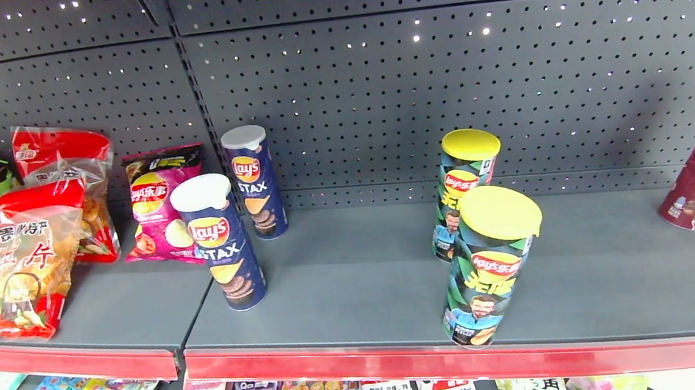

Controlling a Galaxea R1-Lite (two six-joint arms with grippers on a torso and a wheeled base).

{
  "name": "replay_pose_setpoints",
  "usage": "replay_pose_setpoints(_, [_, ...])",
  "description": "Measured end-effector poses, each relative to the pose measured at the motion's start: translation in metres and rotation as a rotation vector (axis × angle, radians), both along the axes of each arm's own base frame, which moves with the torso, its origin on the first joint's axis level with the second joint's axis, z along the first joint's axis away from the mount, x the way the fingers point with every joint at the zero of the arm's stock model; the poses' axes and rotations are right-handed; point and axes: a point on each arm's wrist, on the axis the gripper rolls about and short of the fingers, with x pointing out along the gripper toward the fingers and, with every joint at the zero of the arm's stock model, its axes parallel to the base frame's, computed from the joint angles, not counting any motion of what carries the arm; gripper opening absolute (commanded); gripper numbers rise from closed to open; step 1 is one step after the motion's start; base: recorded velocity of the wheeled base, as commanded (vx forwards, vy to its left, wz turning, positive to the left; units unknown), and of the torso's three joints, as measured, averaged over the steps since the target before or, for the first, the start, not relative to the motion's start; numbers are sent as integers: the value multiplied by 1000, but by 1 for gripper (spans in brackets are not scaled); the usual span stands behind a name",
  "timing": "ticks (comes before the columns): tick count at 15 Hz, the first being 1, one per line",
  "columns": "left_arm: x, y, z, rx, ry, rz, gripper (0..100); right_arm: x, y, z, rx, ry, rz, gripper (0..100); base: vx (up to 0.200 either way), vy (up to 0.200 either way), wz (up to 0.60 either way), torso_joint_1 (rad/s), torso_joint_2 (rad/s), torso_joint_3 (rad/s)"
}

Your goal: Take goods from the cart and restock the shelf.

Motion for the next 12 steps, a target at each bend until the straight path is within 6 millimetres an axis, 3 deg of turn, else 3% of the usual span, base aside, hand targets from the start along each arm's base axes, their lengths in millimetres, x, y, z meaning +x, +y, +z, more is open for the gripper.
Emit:
replay_pose_setpoints(7, [0, 0, 0, 0, 0, 0, 100, 0, -11, 0, -21, -6, -173, 100, 0, 0, 0, 0, 0, 0])
replay_pose_setpoints(12, [0, 0, 0, 0, 0, 0, 100, -3, -11, 2, -1, -37, -167, 100, 0, 0, 0, 0, 0, 0])
